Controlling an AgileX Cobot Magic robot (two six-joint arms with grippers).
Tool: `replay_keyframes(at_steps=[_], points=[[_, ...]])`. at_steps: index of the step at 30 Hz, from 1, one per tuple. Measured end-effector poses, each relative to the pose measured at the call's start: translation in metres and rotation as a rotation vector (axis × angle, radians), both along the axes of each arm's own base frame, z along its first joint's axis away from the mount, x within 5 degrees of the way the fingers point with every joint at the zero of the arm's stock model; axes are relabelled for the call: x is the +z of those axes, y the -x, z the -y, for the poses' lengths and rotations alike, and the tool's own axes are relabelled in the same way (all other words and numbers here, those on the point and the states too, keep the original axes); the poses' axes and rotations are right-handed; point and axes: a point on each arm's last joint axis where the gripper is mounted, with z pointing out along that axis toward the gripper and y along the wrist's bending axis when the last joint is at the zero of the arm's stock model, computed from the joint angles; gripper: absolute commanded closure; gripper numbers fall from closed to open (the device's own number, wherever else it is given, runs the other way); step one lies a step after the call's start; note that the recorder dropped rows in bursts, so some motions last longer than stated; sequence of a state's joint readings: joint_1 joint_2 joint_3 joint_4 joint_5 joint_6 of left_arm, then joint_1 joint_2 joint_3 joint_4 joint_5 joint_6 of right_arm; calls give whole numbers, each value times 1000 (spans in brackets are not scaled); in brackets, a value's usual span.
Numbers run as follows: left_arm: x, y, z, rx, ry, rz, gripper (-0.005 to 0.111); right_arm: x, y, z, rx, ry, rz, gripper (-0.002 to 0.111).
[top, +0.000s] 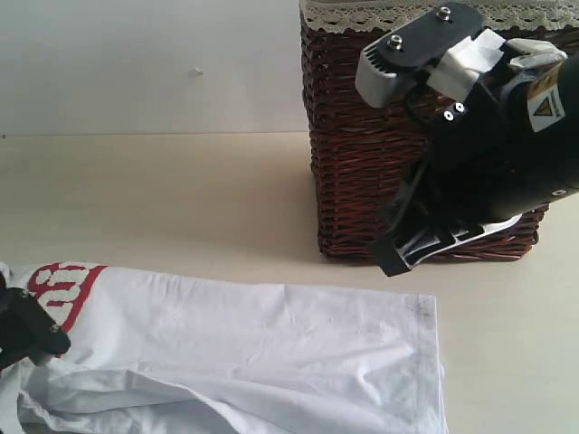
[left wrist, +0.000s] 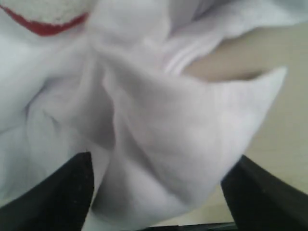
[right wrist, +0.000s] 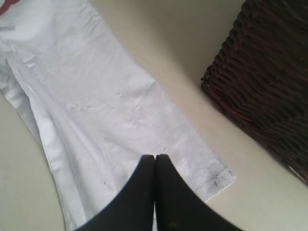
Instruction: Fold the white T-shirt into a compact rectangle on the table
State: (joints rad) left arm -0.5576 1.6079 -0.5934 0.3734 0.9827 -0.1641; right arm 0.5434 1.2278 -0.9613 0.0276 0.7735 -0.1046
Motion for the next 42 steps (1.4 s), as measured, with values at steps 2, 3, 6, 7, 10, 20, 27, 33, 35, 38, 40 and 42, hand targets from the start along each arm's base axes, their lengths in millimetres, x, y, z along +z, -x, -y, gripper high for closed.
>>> replay_keyframes(at_steps=[2, 3, 6, 7, 10, 20, 27, 33, 35, 38, 40, 42], points=[[-4, 5, -6, -31, -25, -9, 36, 0, 0, 0, 0, 1, -2, 108], [-6, 7, -8, -42, -33, -12, 38, 0, 0, 0, 0, 1, -2, 108], [-11, 9, -11, -61, -56, -32, 55, 0, 0, 0, 0, 3, -5, 108], [-12, 9, -11, -63, -59, -35, 66, 0, 0, 0, 0, 3, -5, 108], [-12, 9, -11, -77, -64, -41, 94, 0, 0, 0, 0, 3, -5, 108], [19, -19, -10, -183, -234, -66, 94, 0, 0, 0, 0, 3, -5, 108], [40, -49, -2, -313, -275, 52, 55, 0, 1, 0, -1, -3, -12, 108], [47, -78, 7, -395, -243, 369, 52, 0, 1, -1, -4, -14, -20, 108], [46, -84, 11, -405, -185, 435, 52, 0, 1, -1, -4, -14, -20, 108], [45, -85, 15, -363, -137, 487, 52, 0, 1, -1, -4, -17, -21, 108], [46, -85, 15, -308, -124, 496, 52, 0, 1, -1, -4, -18, -19, 108], [50, -84, 16, -236, -110, 472, 52, 0, 1, -1, -4, -18, -19, 108]])
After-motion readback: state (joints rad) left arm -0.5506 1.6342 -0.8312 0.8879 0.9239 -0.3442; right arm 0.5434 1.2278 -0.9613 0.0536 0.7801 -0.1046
